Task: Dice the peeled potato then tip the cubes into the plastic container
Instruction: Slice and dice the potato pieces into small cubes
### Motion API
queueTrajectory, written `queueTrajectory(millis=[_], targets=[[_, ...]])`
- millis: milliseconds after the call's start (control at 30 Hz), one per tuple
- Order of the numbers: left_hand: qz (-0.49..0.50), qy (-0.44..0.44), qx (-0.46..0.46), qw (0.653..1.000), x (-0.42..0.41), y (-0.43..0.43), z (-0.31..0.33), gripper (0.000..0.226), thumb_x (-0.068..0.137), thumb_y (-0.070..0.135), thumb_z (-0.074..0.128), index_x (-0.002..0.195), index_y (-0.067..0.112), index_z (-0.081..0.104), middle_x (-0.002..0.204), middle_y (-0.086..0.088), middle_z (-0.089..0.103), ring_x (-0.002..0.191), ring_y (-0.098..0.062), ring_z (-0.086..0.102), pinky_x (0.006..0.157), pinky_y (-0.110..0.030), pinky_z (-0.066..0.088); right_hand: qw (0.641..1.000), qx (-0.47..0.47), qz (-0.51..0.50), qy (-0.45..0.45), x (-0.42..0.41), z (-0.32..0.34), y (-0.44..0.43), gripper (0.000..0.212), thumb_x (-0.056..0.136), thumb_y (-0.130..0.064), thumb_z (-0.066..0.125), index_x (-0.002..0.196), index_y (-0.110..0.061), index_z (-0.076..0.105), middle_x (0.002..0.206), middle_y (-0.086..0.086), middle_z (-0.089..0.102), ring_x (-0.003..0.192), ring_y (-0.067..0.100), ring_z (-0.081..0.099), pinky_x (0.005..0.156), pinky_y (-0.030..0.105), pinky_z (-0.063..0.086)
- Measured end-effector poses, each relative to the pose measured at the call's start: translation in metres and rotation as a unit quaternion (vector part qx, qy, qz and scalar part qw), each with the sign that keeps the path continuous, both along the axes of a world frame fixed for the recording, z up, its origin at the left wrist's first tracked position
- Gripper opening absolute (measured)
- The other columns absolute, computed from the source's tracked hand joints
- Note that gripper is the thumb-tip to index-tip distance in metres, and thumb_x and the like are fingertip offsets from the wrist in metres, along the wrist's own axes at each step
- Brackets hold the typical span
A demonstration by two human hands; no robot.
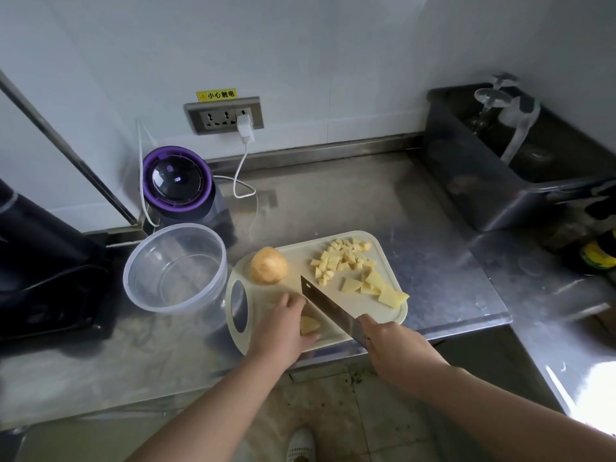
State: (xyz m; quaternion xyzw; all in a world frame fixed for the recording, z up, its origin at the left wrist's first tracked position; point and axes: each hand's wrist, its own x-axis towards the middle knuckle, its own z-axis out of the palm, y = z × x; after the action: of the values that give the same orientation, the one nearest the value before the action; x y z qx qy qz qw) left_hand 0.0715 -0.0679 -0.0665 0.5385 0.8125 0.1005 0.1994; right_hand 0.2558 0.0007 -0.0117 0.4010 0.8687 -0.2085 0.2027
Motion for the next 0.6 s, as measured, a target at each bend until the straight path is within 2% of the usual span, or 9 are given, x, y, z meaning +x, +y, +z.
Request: queueTrajectory(millis=[100, 200, 433, 600], targets=[[0.012, -0.004, 0.002, 1.000, -0.001, 0.000, -0.001, 0.038, 0.084, 0.040, 0.067, 0.116, 0.022, 0.057, 0.122, 0.008, 0.051, 0.099, -0.013, 0.057, 0.082, -0.026, 0.051, 1.000, -0.011, 0.002, -0.006, 0.001, 0.001, 0.001, 0.036, 0.101, -0.016, 0.046, 0.132, -0.026, 0.032, 0.087, -0.002, 0.055, 0.073, 0.012, 0.060, 0.058, 0.023, 0.050], [0.050, 0.009, 0.009, 0.999, -0.002, 0.002, -0.001, 0.037, 0.084, 0.040, 0.067, 0.112, 0.019, 0.057, 0.118, 0.006, 0.054, 0.096, -0.013, 0.057, 0.076, -0.021, 0.047, 1.000, -0.007, 0.000, -0.005, 0.001, 0.000, 0.001, 0.034, 0.100, -0.014, 0.046, 0.130, -0.025, 0.033, 0.086, -0.001, 0.054, 0.069, 0.010, 0.056, 0.053, 0.022, 0.044], [0.056, 0.020, -0.008, 0.998, 0.001, 0.007, -0.004, 0.049, 0.080, 0.040, 0.069, 0.122, 0.021, 0.054, 0.124, 0.005, 0.052, 0.104, -0.016, 0.058, 0.085, -0.031, 0.054, 1.000, -0.011, 0.000, -0.007, 0.000, 0.001, 0.002, 0.035, 0.101, -0.015, 0.045, 0.132, -0.025, 0.032, 0.092, 0.001, 0.059, 0.073, 0.012, 0.060, 0.056, 0.022, 0.047], [0.007, 0.019, -0.078, 0.997, -0.003, 0.022, 0.001, 0.050, 0.081, 0.032, 0.069, 0.126, 0.018, 0.051, 0.125, 0.000, 0.049, 0.105, -0.020, 0.055, 0.090, -0.034, 0.051, 1.000, -0.006, -0.011, -0.002, 0.002, 0.000, 0.004, 0.031, 0.101, -0.016, 0.043, 0.129, -0.024, 0.034, 0.093, 0.001, 0.059, 0.072, 0.013, 0.059, 0.054, 0.022, 0.046]])
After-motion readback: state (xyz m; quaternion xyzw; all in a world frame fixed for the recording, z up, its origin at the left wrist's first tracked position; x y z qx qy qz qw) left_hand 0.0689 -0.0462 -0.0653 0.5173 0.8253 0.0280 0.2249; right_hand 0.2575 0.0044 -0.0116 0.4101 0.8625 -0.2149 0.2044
